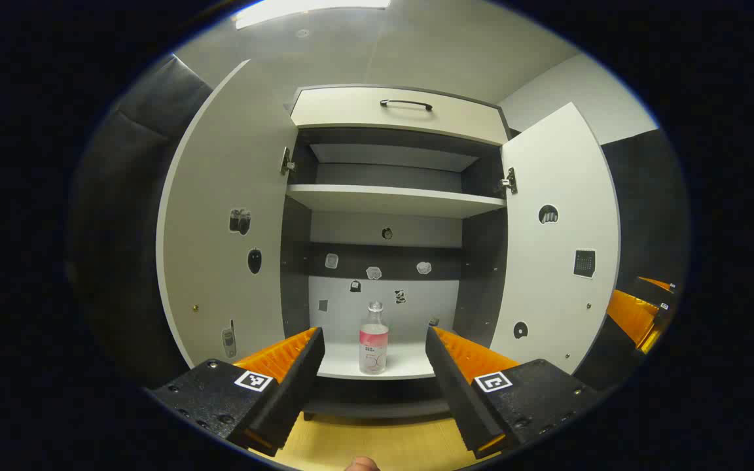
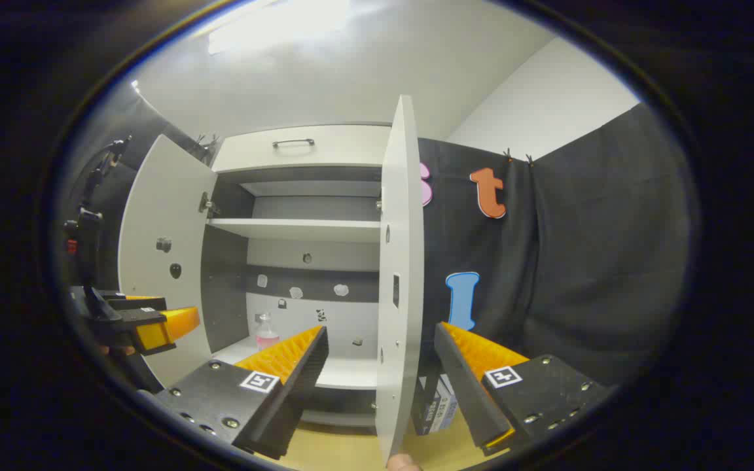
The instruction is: Grasp the bottle in the cabinet with the left hand and place it on the coaster, then close the right door with the right hand and the left door with the left hand.
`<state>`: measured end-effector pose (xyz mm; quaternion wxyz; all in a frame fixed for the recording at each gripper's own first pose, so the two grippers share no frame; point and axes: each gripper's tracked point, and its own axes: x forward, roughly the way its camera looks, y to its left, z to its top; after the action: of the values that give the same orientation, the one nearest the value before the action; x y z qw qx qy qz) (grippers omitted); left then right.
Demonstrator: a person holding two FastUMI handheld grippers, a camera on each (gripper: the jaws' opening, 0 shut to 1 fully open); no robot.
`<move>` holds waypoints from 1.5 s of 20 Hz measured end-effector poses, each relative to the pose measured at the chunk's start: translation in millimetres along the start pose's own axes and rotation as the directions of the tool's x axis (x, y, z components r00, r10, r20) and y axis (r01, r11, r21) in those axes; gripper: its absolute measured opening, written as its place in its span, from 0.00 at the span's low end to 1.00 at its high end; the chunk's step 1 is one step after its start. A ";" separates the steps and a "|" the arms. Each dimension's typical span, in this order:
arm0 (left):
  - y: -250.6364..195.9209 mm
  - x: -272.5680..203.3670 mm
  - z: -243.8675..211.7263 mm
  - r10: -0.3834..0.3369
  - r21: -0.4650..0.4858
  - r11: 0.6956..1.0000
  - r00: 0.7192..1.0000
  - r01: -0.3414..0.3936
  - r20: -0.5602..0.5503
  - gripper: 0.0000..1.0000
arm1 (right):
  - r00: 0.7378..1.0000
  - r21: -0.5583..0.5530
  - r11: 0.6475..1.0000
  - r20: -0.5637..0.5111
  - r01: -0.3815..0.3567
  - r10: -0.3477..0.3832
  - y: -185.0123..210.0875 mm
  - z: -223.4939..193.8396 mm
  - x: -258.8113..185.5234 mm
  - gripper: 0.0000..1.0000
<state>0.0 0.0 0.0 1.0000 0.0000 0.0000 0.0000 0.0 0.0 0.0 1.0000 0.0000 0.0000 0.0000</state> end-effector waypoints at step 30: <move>10.0 203.1 -108.3 -0.047 0.015 0.999 0.989 0.049 -0.143 0.96 | 0.969 -0.052 0.967 0.027 0.248 -0.246 -69.3 9.2 -23.3 0.98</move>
<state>203.1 10.0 -108.3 0.9971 0.0094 0.0713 -0.0240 -23.3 -69.3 9.2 0.9918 -0.0276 -0.0103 -0.1245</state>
